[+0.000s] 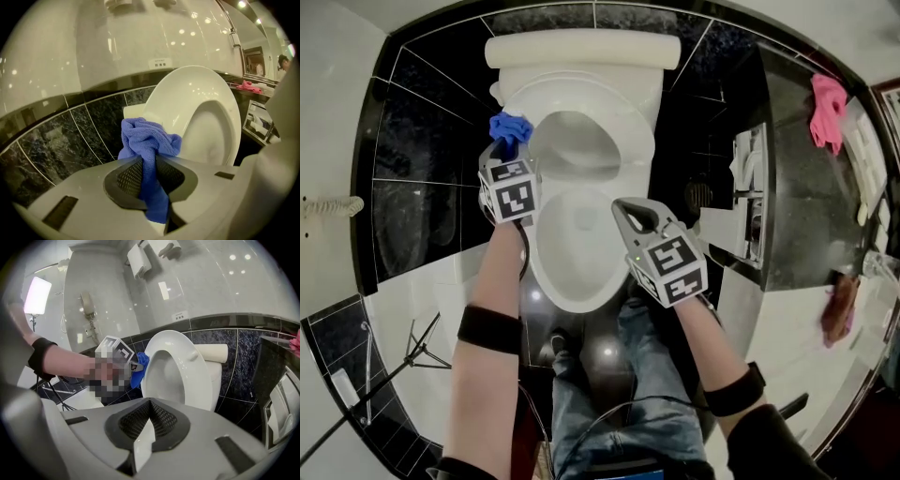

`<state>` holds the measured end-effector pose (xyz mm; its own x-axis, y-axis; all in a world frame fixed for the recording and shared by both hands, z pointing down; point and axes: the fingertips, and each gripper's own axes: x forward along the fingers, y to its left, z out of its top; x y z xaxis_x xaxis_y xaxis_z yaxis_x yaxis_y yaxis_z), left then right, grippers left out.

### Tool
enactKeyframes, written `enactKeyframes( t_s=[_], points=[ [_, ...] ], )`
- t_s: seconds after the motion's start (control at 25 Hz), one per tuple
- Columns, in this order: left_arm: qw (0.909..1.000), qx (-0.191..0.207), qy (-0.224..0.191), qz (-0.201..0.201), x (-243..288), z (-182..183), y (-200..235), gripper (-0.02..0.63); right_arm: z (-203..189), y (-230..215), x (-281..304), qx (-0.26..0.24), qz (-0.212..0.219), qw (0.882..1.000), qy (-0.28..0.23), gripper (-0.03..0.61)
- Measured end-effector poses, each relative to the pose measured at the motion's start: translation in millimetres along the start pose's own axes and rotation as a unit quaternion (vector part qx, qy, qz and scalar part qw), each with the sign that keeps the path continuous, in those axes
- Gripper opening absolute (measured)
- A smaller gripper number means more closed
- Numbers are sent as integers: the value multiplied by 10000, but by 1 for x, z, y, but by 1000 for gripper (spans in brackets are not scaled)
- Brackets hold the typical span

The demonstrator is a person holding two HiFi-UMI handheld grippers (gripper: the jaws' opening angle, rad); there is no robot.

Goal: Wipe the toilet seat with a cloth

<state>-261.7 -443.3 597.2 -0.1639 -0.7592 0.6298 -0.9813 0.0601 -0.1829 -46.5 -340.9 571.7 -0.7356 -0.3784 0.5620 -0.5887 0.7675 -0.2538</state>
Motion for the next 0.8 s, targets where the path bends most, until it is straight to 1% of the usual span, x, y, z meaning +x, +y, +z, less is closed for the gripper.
enactKeyframes(
  t_s=[0.2,0.32,0.4,0.6,0.8],
  points=[
    [10000,-60,-31,54,14,-35,9,67,-20,0,13,-17,-124,9999,-81,17],
    [9999,-142,25,35,25,-65,11,67,-37,1,19,6,-214,9997,-141,17],
    [9999,-128,51,4,32,-84,8,66,-52,3,23,21,-286,9995,-165,17],
    [9992,-163,97,-358,53,-125,-10,66,-88,12,38,62,-434,9989,-154,17],
    [9983,-122,220,-534,66,-162,-25,66,-114,23,47,79,-516,9985,-174,17]
  ],
)
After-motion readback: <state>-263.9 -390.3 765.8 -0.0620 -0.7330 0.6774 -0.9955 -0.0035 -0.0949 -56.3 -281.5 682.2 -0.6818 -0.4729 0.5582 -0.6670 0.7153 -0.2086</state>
